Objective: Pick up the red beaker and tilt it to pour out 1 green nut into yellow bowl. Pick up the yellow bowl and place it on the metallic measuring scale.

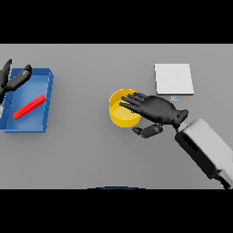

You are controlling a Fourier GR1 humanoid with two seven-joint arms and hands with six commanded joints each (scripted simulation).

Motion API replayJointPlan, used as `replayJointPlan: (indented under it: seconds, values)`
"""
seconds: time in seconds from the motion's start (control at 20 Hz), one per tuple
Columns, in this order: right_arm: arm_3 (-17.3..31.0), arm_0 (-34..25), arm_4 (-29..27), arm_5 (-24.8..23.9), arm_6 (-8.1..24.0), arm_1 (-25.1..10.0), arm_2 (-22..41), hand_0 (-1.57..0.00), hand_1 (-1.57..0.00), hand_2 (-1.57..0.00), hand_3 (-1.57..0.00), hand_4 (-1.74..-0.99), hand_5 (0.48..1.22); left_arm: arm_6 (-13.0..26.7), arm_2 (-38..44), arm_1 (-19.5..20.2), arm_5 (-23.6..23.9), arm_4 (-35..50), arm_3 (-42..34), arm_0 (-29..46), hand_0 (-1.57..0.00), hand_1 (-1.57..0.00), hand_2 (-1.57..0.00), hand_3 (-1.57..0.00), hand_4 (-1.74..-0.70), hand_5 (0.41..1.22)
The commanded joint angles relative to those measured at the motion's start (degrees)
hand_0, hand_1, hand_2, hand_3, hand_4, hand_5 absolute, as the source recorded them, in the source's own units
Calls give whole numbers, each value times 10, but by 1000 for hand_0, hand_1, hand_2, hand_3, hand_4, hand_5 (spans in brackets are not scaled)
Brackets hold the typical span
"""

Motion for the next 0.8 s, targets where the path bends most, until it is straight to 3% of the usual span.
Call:
replayJointPlan:
  seconds: [0.0, 0.1, 0.4, 0.75]
  values:
    - [15, -9, 6, 6, -6, 2, 10, 1, 1, 1, 1, -1215, 704, 3, 1, 2, 1, 0, -3, -2, 0, 0, 0, 0, -720, 687]
    - [48, -32, 23, 24, 9, 15, 32, 1, 1, 1, 1, -1223, 705, 5, 2, 5, -3, 1, -1, -5, 0, 1, 1, 1, -722, 687]
    - [125, -88, 59, 42, -5, 31, 77, 1, 1, 1, 1, -1250, 708, -9, 8, 11, 0, 10, -10, 15, 1, 1, 1, 1, -724, 688]
    - [161, -122, 63, 81, 6, 48, 91, 1, 1, 1, 1, -1297, 753, -11, 10, 13, -5, 12, -10, 11, 1, 1, 1, 1, -718, 688]
